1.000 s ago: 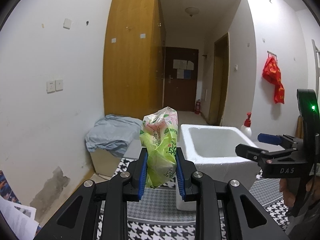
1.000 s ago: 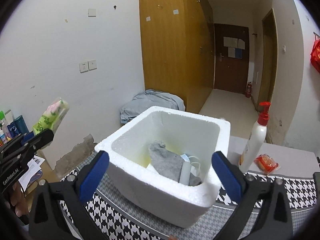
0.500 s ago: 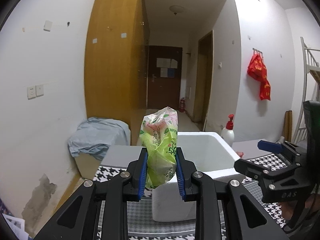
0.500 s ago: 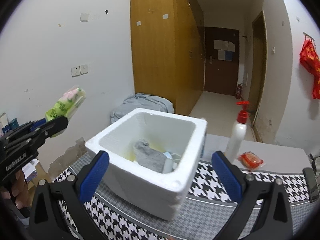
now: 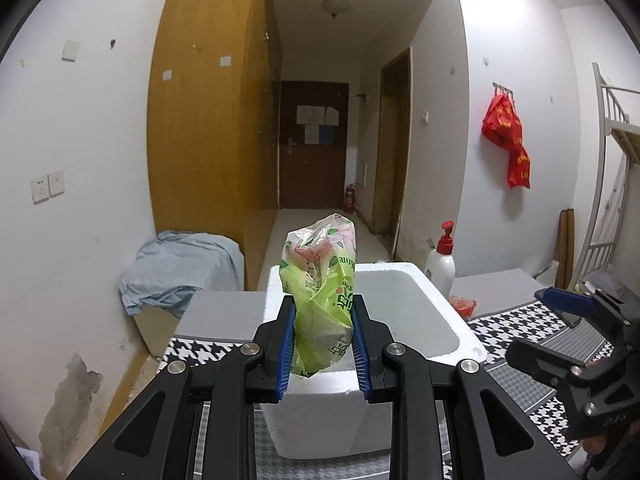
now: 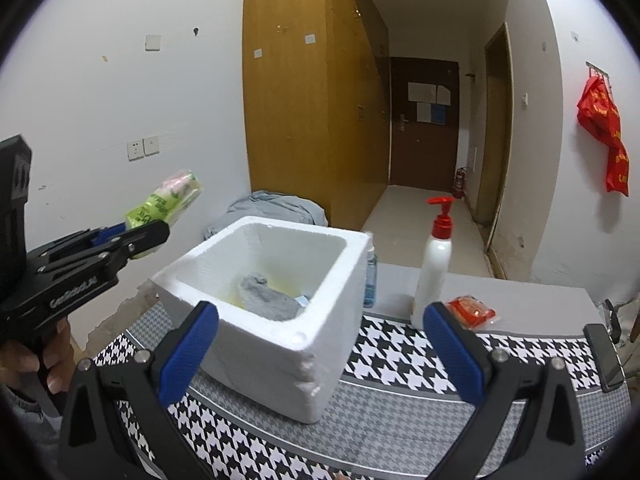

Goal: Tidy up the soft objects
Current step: 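Lower the green packet into the foam box and open the left gripper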

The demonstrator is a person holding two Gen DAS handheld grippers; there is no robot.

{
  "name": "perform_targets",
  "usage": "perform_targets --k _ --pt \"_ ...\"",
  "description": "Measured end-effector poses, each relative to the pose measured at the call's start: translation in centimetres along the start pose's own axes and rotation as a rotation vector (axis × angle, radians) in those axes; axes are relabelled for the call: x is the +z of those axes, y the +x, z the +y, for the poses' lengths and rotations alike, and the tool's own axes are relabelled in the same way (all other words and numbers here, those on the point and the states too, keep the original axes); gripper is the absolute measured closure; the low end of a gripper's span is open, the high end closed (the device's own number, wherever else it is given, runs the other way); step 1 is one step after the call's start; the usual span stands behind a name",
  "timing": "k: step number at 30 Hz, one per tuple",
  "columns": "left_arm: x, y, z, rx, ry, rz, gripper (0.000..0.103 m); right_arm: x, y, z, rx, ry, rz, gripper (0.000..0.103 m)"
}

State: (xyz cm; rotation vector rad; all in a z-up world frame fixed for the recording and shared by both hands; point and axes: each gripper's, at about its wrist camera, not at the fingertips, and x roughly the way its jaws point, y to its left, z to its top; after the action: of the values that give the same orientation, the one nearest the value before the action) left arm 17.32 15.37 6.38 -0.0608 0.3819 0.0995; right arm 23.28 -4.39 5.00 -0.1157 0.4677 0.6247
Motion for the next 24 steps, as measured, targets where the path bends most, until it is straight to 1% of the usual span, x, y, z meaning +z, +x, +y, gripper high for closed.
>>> perform_targets --k 6,13,16,21,24 --pt "0.5 1.3 -1.1 -0.038 0.013 0.014 0.075 -0.6 -0.9 -1.3 -0.023 0.02 -0.008 0.0" --pt "0.7 3.2 -2.1 -0.05 0.016 0.048 0.075 -1.5 -1.7 -2.8 -0.064 0.039 -0.007 0.0" --pt "0.6 4.0 -2.6 -0.054 0.021 0.064 0.075 -1.8 -2.1 -3.3 -0.061 0.046 -0.01 0.0" --pt "0.7 5.8 -2.8 -0.04 0.012 0.089 0.075 -2.0 -2.5 -4.1 -0.07 0.051 -0.014 0.0" --pt "0.6 6.8 -3.2 -0.011 0.027 0.103 0.075 -2.3 -2.7 -4.8 -0.078 0.063 -0.014 0.0"
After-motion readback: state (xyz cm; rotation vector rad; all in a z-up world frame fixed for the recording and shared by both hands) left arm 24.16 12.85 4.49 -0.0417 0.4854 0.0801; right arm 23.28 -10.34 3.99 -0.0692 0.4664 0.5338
